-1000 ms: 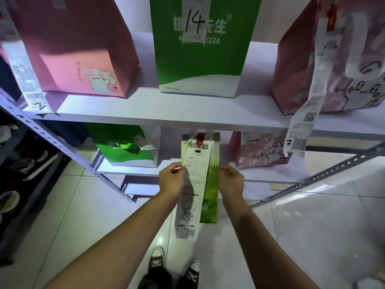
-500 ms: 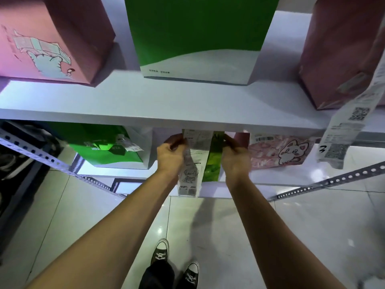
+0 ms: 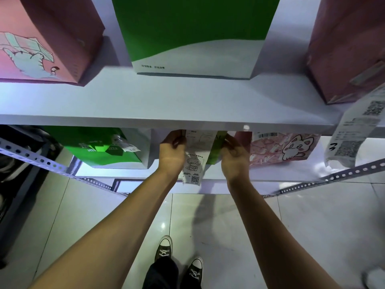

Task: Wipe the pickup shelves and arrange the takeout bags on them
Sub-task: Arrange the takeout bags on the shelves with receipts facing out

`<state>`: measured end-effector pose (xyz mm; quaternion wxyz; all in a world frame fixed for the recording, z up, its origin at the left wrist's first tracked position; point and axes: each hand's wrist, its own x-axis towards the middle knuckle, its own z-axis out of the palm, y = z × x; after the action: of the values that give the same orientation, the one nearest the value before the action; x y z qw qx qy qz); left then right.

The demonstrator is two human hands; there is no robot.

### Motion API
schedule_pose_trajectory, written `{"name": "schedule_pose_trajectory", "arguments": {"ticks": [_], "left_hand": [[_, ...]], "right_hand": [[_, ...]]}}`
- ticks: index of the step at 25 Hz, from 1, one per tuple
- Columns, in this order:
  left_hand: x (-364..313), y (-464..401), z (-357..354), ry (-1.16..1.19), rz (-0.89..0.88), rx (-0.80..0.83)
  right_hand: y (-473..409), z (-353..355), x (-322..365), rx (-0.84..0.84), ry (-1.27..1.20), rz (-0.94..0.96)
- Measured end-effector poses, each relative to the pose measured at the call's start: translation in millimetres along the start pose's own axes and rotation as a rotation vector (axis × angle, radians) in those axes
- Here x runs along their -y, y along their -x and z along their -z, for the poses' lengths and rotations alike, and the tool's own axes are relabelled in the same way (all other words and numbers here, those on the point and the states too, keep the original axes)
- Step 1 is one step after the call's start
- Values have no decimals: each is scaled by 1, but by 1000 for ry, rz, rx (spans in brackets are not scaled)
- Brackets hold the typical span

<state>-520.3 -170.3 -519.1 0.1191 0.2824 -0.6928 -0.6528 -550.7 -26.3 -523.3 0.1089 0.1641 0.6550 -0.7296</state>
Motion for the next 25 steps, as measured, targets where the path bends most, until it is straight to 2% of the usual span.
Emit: {"name": "schedule_pose_trajectory", "arguments": {"ticks": [3, 6, 9, 14, 17, 20, 25], "left_hand": [[0, 8, 1, 30, -22, 20], [1, 14, 4, 27, -20, 34], [1, 19, 10, 29, -6, 18], [-12, 39, 17, -18, -10, 53], [-21, 56, 21, -65, -58, 70], [-39, 79, 25, -124, -74, 101], [-94, 113, 29, -61, -118, 178]], "right_hand": [[6, 4, -2, 28, 139, 73], [4, 8, -5, 49, 173, 61], [11, 7, -1, 60, 357, 126], [41, 12, 10, 29, 416, 186], [58, 8, 20, 81, 363, 166], [85, 9, 40, 35, 356, 197], [124, 17, 84, 31, 277, 242]]}}
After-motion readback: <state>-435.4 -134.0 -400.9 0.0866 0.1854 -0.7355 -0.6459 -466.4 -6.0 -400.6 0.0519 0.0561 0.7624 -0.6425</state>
